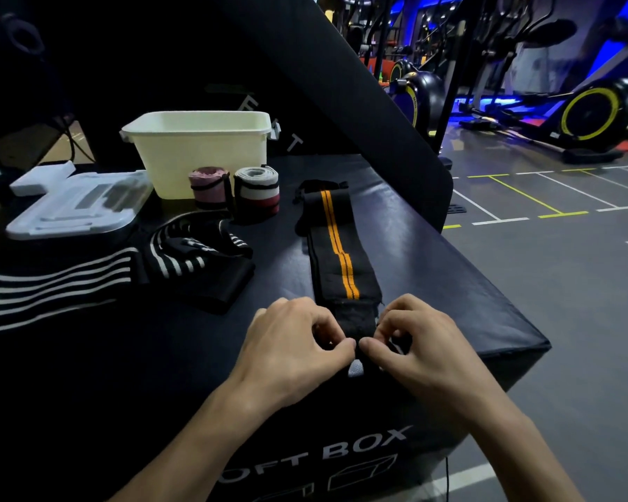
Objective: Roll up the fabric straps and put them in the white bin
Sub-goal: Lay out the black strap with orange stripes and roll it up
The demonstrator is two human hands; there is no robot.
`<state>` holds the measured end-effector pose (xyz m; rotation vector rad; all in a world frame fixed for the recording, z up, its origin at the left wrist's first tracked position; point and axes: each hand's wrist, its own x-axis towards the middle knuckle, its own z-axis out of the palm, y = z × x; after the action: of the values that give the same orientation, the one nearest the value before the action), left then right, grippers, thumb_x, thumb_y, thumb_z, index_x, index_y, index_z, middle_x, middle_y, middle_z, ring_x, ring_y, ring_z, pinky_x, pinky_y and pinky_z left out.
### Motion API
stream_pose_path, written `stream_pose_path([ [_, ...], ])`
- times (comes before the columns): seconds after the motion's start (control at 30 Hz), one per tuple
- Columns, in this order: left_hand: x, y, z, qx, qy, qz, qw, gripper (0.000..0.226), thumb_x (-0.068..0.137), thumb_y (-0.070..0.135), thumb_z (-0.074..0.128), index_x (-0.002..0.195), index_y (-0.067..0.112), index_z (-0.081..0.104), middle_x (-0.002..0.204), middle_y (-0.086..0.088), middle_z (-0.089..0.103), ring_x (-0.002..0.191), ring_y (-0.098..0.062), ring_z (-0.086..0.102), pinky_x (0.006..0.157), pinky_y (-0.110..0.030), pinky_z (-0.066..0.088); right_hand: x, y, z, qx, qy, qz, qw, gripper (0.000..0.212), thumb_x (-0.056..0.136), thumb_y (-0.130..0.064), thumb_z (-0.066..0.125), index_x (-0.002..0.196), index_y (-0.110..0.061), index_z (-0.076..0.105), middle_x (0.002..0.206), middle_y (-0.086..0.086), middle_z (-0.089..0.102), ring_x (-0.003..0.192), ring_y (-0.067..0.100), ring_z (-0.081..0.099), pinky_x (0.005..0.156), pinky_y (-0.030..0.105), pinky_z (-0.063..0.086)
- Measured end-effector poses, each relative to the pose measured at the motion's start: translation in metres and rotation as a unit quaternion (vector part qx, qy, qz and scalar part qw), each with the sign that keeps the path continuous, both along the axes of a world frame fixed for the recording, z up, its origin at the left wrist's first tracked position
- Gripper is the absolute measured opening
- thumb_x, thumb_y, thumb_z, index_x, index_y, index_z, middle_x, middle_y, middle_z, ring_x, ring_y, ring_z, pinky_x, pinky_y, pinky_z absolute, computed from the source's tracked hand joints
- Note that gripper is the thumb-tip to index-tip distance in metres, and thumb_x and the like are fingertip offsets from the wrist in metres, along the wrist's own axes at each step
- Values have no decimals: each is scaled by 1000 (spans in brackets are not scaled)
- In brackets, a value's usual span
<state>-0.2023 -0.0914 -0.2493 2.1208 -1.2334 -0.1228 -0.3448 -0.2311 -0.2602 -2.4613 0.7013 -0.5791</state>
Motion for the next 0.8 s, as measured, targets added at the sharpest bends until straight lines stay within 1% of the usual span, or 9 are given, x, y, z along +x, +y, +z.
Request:
stream_pose_path([
  [0.07, -2, -1, 1, -13, -9, 1, 1000, 25, 72, 60, 65, 78, 36, 72, 79, 19, 65, 81, 3, 62, 86, -37, 53, 3, -1, 2, 30, 10, -16, 999, 38, 63, -68, 57, 59, -30, 59, 84, -17, 59, 80, 2, 59, 74, 40, 53],
  [0.13, -2, 0, 1, -24, -5, -12, 1000, 26, 70, 61, 62, 84, 40, 68, 84, 20, 64, 83, 3, 62, 85, -38, 53, 6, -2, 5, 50, 20, -26, 998, 37, 58, -68, 56, 62, -32, 62, 82, -15, 61, 78, 4, 60, 74, 43, 54],
  [0.23, -1, 4, 0, -28, -24, -45, 998, 19, 78, 56, 68, 91, 42, 71, 93, 21, 62, 88, 2, 62, 85, -37, 52, 10, -4, 8, 61, 41, -29, 997, 34, 54, -69, 55, 66, -38, 64, 76, -13, 61, 75, 5, 60, 73, 43, 54],
  [0.33, 3, 8, -3, -14, -89, -58, 994, 16, 85, 58, 71, 92, 44, 74, 94, 22, 60, 90, 1, 57, 84, -30, 45, 12, -6, 9, 67, 62, -36, 995, 29, 63, -57, 70, 62, -29, 64, 74, -10, 63, 72, 6, 60, 71, 42, 55],
  [0.43, 7, 9, -5, -3, -141, -69, 988, 21, 84, 63, 66, 94, 46, 74, 92, 22, 59, 87, -1, 53, 79, -31, 45, 12, -5, 10, 61, 64, -40, 995, 30, 74, -42, 78, 58, -21, 64, 74, -7, 62, 72, 6, 60, 70, 37, 53],
  [0.57, 6, 8, -5, -5, -145, -72, 987, 20, 86, 62, 67, 94, 45, 74, 93, 22, 60, 88, -1, 52, 81, -30, 45, 9, -2, 7, 50, 33, -30, 998, 25, 76, -38, 79, 62, -23, 64, 77, -9, 60, 74, 3, 58, 65, 23, 44],
  [0.63, 6, 7, -6, -7, -144, -72, 987, 26, 88, 63, 59, 93, 42, 73, 93, 22, 59, 87, -1, 50, 81, -30, 46, 5, 1, 1, 37, -9, -17, 999, 21, 76, -36, 81, 66, -27, 64, 77, -11, 60, 77, 3, 58, 65, 18, 40],
  [0.73, 7, 5, -7, -7, -128, -72, 989, 27, 90, 62, 57, 94, 40, 72, 93, 21, 59, 90, -2, 49, 83, -27, 44, -4, 2, -4, 12, -51, 25, 998, 17, 79, -35, 82, 74, -30, 67, 80, -14, 61, 81, 4, 61, 68, 16, 44],
  [0.8, 7, 4, -8, -8, -116, -69, 991, 24, 92, 59, 59, 93, 39, 72, 93, 21, 59, 91, -2, 50, 85, -26, 42, -9, 1, -5, -6, -44, 50, 998, 15, 80, -39, 82, 79, -33, 69, 85, -15, 61, 83, 4, 63, 71, 21, 48],
])
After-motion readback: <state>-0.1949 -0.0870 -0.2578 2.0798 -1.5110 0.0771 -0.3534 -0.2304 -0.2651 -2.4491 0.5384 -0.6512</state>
